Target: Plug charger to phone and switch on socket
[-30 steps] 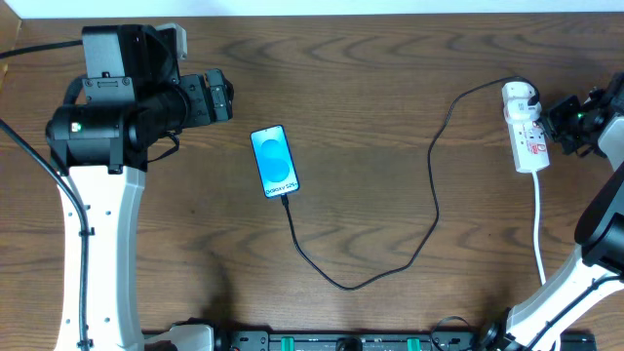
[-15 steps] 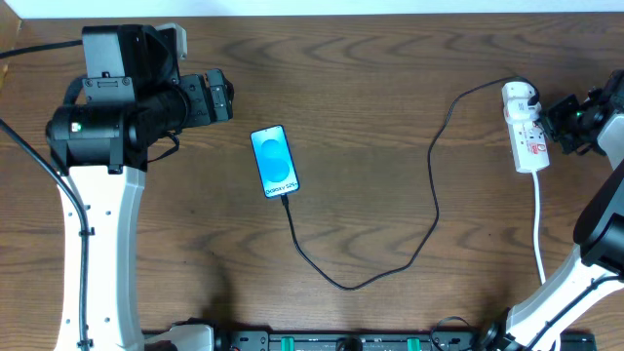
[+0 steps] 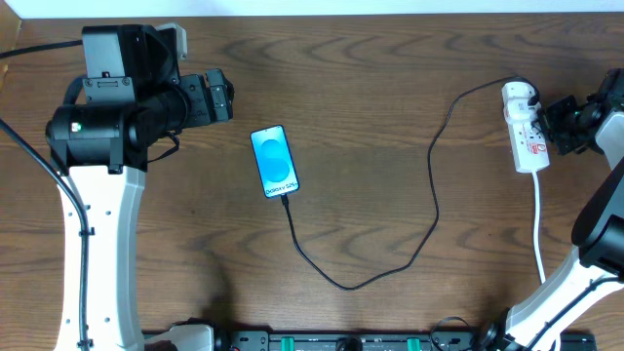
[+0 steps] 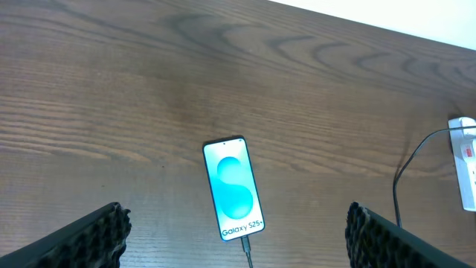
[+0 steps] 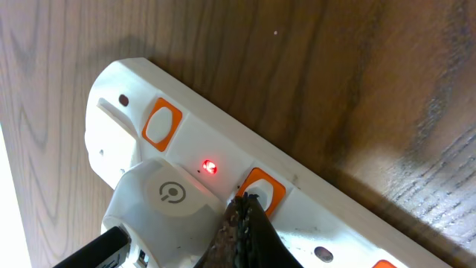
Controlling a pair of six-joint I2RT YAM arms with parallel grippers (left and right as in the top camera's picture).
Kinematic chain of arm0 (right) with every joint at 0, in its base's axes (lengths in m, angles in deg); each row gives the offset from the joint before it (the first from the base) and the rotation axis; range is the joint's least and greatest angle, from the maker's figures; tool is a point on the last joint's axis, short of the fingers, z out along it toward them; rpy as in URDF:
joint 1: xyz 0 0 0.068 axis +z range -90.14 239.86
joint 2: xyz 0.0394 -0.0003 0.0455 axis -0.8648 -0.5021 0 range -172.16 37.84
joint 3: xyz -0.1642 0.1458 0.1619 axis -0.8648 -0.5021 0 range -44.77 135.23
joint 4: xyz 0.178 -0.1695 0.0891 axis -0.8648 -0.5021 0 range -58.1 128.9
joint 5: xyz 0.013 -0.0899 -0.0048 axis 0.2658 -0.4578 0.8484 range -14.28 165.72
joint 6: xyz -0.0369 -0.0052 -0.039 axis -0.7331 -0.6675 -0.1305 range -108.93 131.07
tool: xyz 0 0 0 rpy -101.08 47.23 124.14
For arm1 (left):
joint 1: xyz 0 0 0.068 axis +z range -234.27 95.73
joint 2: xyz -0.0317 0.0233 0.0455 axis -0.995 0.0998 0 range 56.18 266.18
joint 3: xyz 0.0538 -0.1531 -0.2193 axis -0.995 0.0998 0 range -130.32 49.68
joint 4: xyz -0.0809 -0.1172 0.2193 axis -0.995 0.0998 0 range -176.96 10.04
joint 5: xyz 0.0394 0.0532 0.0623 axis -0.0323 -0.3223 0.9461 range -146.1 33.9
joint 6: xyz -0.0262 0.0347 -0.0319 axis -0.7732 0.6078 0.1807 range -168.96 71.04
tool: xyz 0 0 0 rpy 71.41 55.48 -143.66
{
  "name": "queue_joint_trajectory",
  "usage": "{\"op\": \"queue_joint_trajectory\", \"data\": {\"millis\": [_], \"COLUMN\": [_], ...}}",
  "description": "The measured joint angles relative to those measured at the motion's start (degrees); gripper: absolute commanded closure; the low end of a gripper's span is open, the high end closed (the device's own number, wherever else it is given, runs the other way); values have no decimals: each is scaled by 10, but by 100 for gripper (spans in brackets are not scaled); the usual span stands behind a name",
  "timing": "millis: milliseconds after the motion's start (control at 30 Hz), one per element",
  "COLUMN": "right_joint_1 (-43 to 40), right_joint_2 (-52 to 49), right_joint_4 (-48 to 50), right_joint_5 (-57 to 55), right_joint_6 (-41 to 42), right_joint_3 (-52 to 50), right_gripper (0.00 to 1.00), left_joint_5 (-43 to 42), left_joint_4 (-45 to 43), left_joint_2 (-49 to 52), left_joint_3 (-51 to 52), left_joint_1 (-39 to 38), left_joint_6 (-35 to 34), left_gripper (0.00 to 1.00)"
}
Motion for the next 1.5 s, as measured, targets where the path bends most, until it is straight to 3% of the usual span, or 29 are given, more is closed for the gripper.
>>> {"op": "queue_joint_trajectory", "data": {"millis": [367, 600, 767, 900, 1067, 1167, 1233, 1500], "right_joint_1": [-3, -79, -164, -177, -104, -8, 85, 313], "right_joint_2": [1, 17, 124, 242, 358, 419, 467, 533], "right_joint_4": [8, 23, 28, 39, 21, -24, -92, -286], "right_joint_5": [-3, 67, 151, 227, 285, 278, 213, -77], "right_joint_6": [13, 4, -16, -38, -98, -161, -216, -324], "right_joint_3": [-2, -21, -25, -24, -23, -21, -21, -21], "right_gripper": [99, 99, 99, 99, 99, 98, 99, 95], "left_joint_5": [0, 0, 0, 0, 0, 0, 0, 0], "left_joint_4": [0, 0, 0, 0, 0, 1, 1, 1], "left_joint_2": [0, 0, 0, 0, 0, 0, 0, 0], "left_joint_3": [0, 0, 0, 0, 0, 0, 0, 0], "left_joint_1": [0, 0, 0, 0, 0, 0, 0, 0], "left_joint_6": [0, 0, 0, 0, 0, 0, 0, 0], "left_gripper": [0, 0, 0, 0, 0, 0, 0, 0]}}
